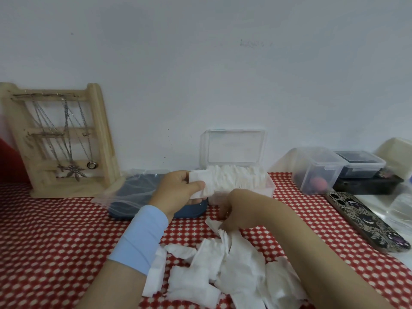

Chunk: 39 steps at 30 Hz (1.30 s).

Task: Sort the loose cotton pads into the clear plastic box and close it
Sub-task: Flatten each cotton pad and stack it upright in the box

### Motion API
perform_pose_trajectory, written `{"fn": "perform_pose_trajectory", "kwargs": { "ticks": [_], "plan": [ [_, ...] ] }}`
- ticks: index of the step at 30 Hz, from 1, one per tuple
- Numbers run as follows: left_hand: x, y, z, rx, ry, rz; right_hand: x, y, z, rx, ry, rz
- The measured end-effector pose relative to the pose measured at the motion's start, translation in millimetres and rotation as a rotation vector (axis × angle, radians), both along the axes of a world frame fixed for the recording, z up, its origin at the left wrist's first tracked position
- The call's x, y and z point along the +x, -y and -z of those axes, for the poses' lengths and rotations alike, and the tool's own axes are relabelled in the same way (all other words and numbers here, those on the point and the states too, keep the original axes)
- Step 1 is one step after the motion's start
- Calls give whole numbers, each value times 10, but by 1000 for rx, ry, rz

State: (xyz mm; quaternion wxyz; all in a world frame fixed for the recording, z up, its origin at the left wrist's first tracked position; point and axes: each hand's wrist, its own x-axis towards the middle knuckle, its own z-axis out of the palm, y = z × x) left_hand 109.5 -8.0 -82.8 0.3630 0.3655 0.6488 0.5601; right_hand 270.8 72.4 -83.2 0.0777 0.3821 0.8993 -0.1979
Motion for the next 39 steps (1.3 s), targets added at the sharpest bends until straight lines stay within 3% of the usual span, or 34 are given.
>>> {"fn": "perform_pose_trajectory", "kwargs": {
  "ticks": [3,10,12,14,17,26,33,39],
  "plan": [
    [5,-2,-3,-4,-22,2,-28,1,30,5,-26,-4],
    [-89,-7,8,18,-214,-110,167,-89,-257,-217,-504,105],
    [-65,1,-10,9,-143,-77,207,-92,-319,-278,-589,143],
    [-9,20,-55,0,67,-12,217,-93,-340,-302,-640,175],
    [50,37,-101,14,247,99,202,-97,-326,-298,-686,200],
    [67,24,-61,59,246,90,161,-80,-321,-212,-680,118],
    [82,21,-69,67,182,81,142,-103,-274,-171,-833,190],
    [84,40,-83,50,263,96,168,-98,-284,-158,-743,98]
  ]
}}
